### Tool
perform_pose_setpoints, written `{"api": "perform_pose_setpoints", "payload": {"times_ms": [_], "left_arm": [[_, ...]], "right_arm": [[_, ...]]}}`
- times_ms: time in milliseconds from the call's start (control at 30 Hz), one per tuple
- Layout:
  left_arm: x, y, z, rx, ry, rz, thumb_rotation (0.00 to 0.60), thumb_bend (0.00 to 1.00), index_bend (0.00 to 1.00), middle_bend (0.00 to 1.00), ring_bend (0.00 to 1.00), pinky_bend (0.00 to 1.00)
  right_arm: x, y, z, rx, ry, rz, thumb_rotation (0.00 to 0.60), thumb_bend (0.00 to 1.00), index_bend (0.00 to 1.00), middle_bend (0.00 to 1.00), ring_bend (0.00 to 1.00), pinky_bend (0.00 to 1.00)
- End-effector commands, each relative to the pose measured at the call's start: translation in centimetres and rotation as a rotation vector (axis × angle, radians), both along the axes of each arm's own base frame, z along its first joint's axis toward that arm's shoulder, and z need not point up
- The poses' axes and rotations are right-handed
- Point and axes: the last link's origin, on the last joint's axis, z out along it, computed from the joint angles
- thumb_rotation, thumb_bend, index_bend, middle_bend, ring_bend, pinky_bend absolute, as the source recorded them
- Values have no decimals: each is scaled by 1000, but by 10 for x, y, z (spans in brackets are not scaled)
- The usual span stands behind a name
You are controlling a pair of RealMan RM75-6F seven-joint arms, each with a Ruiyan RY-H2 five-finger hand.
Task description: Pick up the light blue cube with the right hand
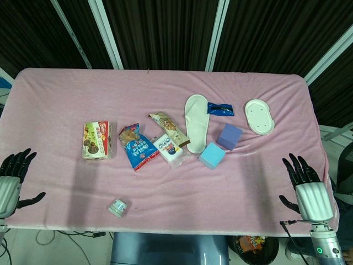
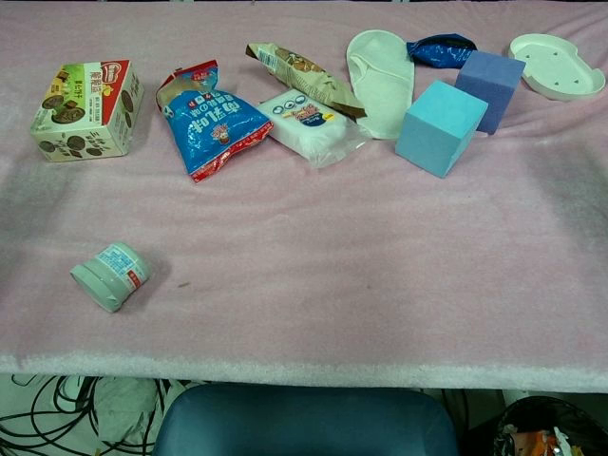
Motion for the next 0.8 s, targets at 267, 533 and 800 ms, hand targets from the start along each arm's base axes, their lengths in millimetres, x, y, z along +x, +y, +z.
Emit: {"api": "perform_pose_setpoints", "payload": {"times_ms": [267,533,800], "left_arm": [[0,1,0,0,-2,1,600,0,0,0,0,0],[-1,-1,2,8,-11,4,600,0,0,0,0,0],[-1,0,2,1,-18,7,600,0,0,0,0,0]], "right_arm": [[4,0,-2,18,-14,9,600,84,0,0,0,227],[42,-10,-14,112,-118,46,600,24,0,0,0,227],[108,-47,-45,233,-265,50,600,0,0,0,0,227]]}}
